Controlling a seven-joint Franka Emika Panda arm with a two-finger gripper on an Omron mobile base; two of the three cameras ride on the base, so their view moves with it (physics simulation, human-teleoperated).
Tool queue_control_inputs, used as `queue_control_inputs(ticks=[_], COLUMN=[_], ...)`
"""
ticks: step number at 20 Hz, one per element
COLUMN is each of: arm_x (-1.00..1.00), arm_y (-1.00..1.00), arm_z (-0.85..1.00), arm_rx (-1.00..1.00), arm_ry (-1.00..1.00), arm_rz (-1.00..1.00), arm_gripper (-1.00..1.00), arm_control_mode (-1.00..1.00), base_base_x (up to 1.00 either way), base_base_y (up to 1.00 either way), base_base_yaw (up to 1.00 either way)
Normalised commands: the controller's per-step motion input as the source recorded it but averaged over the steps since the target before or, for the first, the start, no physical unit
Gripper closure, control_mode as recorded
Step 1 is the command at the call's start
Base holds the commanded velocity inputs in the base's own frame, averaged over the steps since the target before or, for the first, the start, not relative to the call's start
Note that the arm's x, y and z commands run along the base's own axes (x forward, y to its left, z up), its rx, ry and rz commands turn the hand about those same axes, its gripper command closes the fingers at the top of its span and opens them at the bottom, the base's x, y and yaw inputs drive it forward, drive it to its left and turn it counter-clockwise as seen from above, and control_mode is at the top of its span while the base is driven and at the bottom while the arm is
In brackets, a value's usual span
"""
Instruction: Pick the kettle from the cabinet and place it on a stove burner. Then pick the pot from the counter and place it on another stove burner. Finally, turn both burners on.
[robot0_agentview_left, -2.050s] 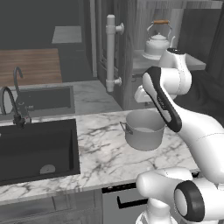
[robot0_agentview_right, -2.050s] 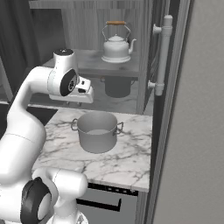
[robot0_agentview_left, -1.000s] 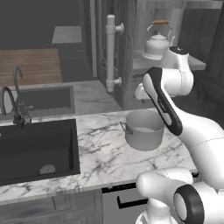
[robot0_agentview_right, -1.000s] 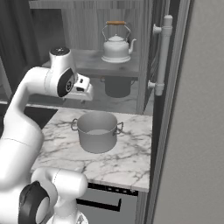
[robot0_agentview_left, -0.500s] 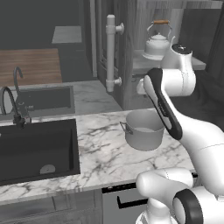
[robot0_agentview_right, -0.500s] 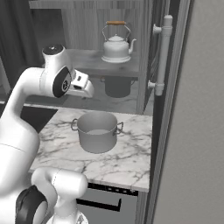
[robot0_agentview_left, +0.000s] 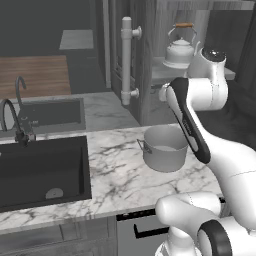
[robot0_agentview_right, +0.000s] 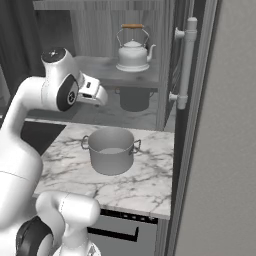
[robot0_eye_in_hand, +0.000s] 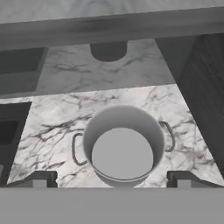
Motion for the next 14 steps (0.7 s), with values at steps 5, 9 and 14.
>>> queue_control_inputs(ticks=[5,9,14], arm_x=[-0.01,0.00,0.00], arm_y=[0.00,0.00,0.00], arm_z=[0.24,0.28,0.29], arm_rx=[-0.06,-0.06,-0.05], arm_ry=[-0.16,-0.20,-0.20], arm_rz=[0.00,0.00,0.00], arm_gripper=[-1.00,-1.00,-1.00], arm_control_mode=[-1.00,-1.00,-1.00], base_base_x=[0.00,0.00,0.00], base_base_y=[0.00,0.00,0.00], base_base_yaw=[0.00,0.00,0.00])
